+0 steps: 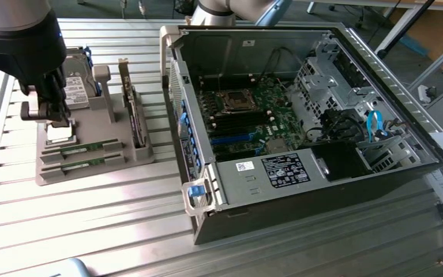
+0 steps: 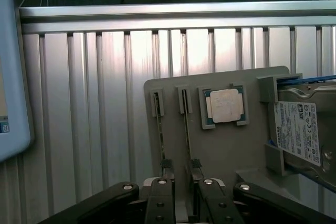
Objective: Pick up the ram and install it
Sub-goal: 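Pick up the ram and move it above insertion slot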
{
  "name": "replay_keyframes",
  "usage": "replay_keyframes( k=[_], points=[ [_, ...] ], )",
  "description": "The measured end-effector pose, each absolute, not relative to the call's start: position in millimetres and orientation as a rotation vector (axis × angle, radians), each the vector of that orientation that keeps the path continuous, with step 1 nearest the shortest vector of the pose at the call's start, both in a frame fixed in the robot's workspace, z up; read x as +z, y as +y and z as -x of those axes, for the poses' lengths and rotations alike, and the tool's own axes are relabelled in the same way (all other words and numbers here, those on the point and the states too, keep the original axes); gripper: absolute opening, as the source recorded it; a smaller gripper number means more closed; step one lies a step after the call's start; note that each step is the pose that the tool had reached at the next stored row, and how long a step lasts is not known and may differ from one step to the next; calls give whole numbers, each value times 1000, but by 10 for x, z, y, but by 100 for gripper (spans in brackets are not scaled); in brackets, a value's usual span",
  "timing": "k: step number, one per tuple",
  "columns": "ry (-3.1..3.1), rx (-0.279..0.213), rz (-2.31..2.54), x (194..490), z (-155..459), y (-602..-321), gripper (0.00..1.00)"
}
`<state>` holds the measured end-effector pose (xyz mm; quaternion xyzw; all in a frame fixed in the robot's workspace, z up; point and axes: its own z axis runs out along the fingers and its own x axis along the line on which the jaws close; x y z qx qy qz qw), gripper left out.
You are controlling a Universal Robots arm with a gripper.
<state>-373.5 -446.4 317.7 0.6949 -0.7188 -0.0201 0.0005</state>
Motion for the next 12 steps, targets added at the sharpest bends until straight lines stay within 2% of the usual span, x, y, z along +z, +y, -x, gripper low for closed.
replay_keyframes(
  k=[12],
  points=[
    [-2258,-63,-2182,3123,3735,-4466,25]
  ],
)
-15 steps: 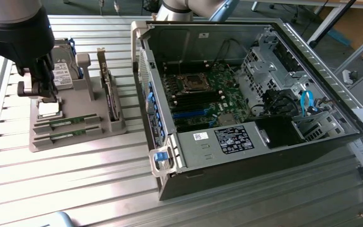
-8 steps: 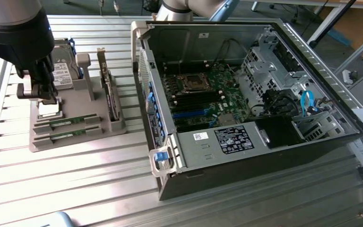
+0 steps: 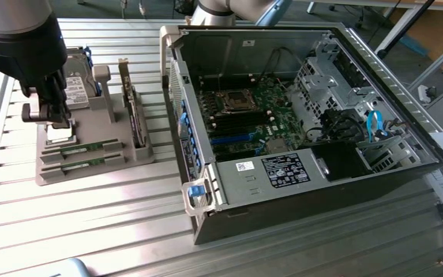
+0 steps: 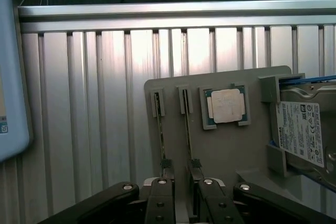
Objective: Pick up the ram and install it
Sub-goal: 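Pick up the ram and move it above insertion slot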
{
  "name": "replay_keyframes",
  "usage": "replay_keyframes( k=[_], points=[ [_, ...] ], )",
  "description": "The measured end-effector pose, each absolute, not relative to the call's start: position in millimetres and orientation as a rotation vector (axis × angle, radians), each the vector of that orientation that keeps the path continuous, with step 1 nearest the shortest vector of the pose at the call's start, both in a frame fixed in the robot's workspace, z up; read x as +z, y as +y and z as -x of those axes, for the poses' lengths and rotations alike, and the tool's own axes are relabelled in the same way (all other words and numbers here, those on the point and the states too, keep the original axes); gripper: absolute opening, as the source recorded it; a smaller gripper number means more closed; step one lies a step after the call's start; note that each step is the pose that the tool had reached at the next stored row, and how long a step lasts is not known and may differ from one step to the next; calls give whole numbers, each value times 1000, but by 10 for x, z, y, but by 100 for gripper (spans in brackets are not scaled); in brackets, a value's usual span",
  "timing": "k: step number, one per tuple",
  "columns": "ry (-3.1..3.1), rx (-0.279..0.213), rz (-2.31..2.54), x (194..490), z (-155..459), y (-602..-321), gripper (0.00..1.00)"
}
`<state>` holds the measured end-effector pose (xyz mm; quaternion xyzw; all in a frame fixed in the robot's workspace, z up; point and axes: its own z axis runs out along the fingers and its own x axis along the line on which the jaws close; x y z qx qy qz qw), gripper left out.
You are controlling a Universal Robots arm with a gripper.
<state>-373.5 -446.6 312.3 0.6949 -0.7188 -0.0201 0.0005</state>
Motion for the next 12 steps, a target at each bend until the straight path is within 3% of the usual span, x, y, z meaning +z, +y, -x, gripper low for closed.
replay_keyframes(
  k=[12],
  points=[
    [-2251,-65,-2194,3089,3735,-4469,25]
  ],
)
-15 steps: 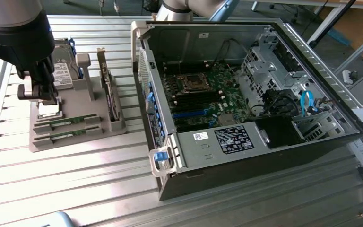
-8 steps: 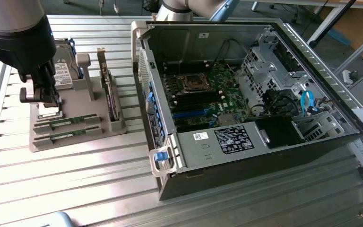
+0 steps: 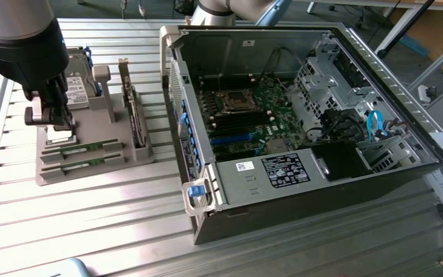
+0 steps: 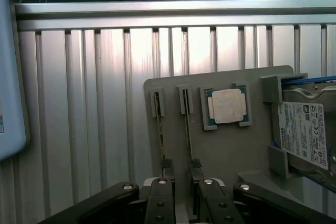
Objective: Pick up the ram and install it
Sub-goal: 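Pick up the ram and move it above insertion slot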
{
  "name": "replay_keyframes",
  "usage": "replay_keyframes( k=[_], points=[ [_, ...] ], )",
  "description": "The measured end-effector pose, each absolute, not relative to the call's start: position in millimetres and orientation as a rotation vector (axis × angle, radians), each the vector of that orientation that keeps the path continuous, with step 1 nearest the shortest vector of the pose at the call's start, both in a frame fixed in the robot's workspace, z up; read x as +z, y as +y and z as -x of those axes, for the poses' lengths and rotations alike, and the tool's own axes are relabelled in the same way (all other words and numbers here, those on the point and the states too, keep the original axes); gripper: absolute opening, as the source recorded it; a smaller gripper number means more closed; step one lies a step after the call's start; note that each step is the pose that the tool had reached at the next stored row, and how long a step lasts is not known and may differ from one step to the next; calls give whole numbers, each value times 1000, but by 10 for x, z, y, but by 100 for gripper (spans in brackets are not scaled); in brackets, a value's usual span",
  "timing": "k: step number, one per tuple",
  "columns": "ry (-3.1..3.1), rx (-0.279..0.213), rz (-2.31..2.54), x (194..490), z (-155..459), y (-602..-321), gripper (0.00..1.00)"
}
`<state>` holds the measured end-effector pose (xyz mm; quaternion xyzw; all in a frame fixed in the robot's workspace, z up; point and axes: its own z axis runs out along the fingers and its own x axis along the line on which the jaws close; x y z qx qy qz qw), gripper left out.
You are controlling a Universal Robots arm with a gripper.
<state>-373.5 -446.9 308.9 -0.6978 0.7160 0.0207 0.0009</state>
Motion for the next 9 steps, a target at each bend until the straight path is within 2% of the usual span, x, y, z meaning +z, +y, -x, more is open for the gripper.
replay_keyframes(
  k=[9],
  points=[
    [2222,64,2217,3089,3735,-4469,25]
  ],
)
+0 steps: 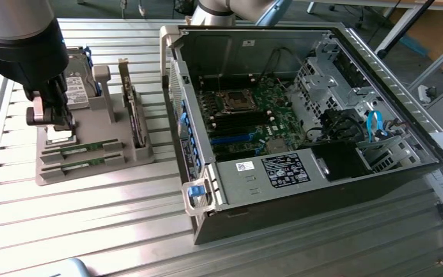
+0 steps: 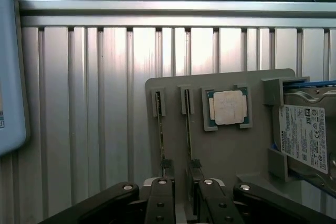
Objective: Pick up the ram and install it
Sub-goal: 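Pick up the ram and move it above insertion slot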
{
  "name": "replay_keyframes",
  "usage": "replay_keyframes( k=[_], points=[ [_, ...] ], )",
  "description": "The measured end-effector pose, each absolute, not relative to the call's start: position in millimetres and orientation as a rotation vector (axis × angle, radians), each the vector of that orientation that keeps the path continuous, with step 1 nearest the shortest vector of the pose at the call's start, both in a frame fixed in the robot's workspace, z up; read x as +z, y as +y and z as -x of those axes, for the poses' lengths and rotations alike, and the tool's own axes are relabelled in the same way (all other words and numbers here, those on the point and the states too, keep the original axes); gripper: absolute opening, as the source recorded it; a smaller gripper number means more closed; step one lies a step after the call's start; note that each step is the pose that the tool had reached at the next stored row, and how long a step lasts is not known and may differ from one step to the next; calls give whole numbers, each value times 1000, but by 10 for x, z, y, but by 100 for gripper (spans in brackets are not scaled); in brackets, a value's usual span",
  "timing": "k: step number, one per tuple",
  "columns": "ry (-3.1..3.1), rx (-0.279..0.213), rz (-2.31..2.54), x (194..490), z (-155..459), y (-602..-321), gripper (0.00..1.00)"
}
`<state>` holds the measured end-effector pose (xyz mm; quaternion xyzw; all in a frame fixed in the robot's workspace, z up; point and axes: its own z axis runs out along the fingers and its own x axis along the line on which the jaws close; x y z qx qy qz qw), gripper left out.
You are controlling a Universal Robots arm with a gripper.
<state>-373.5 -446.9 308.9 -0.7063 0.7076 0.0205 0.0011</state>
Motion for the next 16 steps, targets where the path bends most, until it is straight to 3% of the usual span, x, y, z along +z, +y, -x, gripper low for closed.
replay_keyframes(
  k=[16],
  points=[
    [2221,64,2217,2926,3735,-4490,25]
  ],
)
